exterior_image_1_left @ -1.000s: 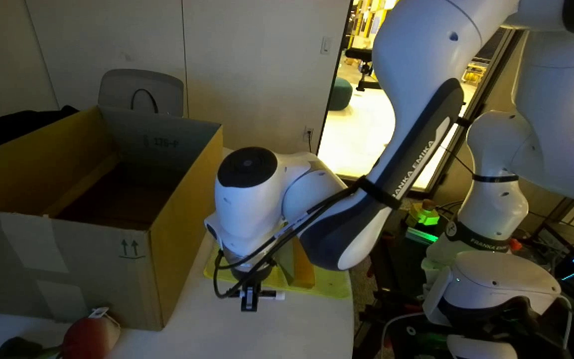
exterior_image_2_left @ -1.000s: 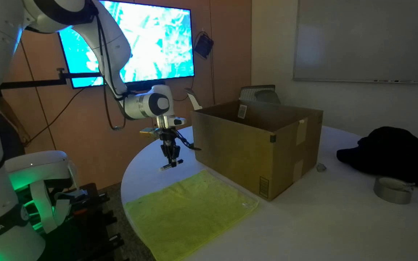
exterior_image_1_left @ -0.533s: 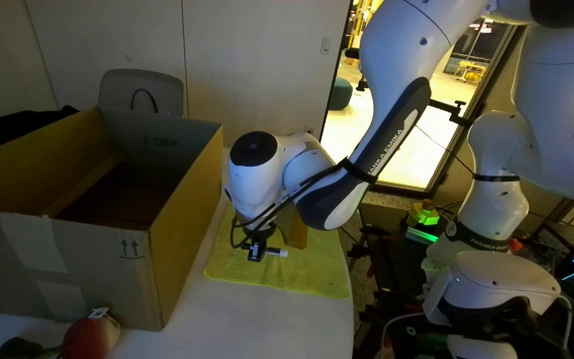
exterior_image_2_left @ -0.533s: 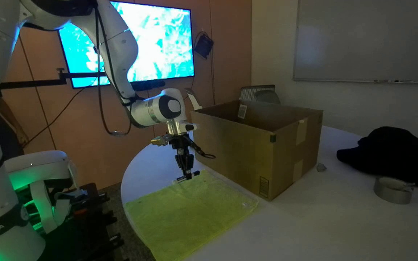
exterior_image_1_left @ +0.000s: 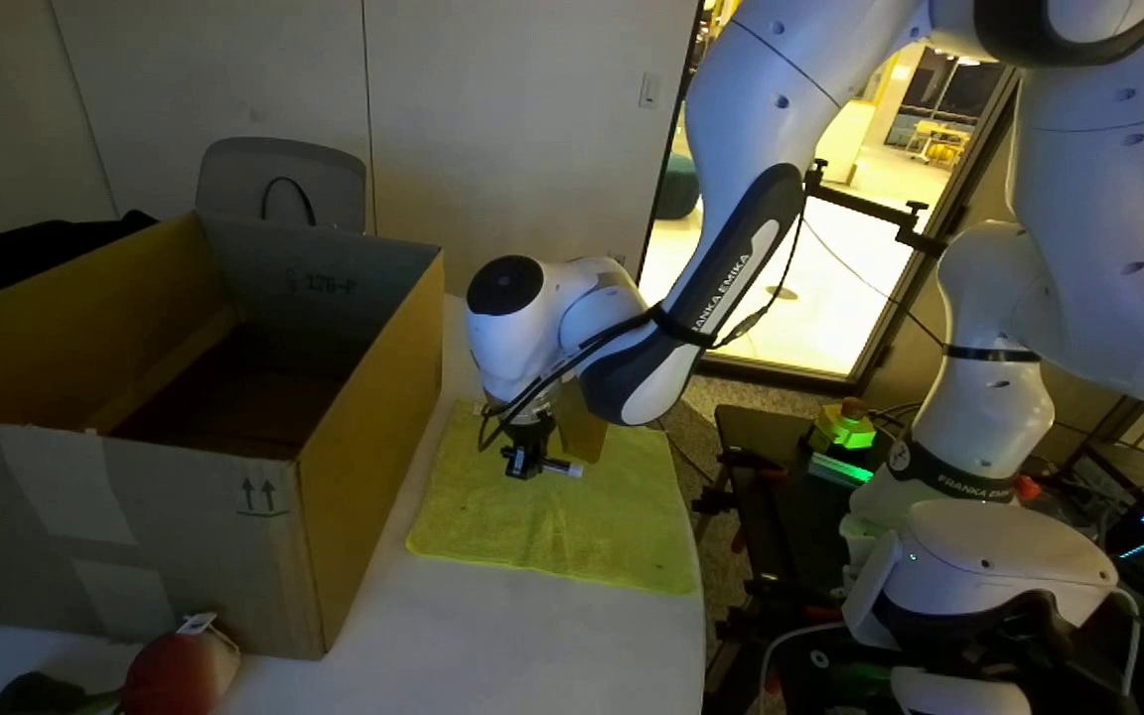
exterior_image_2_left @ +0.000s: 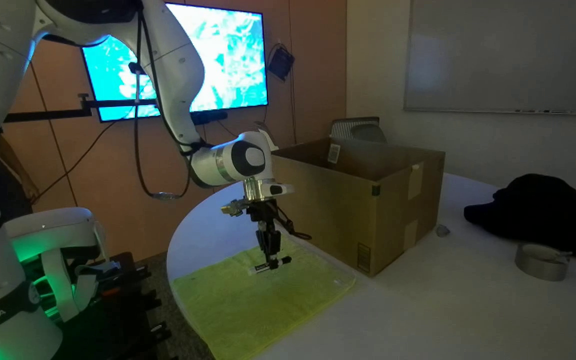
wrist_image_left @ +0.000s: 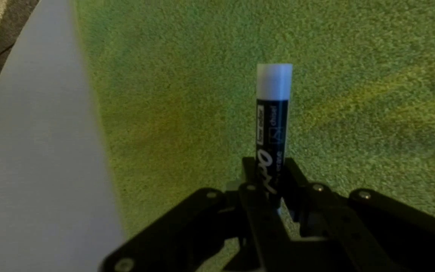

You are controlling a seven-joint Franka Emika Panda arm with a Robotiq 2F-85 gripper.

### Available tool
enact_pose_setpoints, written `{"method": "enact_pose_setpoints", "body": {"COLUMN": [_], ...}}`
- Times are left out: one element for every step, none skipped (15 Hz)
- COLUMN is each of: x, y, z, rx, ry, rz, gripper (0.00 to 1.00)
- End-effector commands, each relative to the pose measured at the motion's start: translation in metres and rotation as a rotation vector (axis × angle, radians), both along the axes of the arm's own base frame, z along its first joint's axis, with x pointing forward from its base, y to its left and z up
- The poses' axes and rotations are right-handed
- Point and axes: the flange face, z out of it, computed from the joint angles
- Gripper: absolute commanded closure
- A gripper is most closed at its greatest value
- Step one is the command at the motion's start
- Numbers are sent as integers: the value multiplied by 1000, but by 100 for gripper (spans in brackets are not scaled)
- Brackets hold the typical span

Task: Pick up the marker and wrap it on the cloth, the pick up the cloth and put it in the box

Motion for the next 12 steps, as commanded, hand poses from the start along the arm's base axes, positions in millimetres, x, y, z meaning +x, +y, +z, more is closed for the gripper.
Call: {"method": "enact_pose_setpoints", "body": {"x": [-1, -3, -4, -5, -6, -6, -6, -6, -7, -7, -7, -7], "y": [-12, -15, -16, -18, -19, -19, -18, -18, -17, -17, -16, -15], "z": [-15, -19, -23, -26, -29, -29, -28, -26, -26, -24, -22, -19], "rx": [-5, -6, -7, -7, -7, -5, -6, -6, -5, -6, -6, -6], "ry": [2, 9, 16, 22, 25, 24, 23, 22, 21, 19, 13, 4], "rz": [-25, -32, -37, -41, -44, -44, -43, -42, -43, -44, -46, -46], "gripper": [92, 92, 92, 91, 91, 91, 86, 70, 53, 48, 39, 33]}}
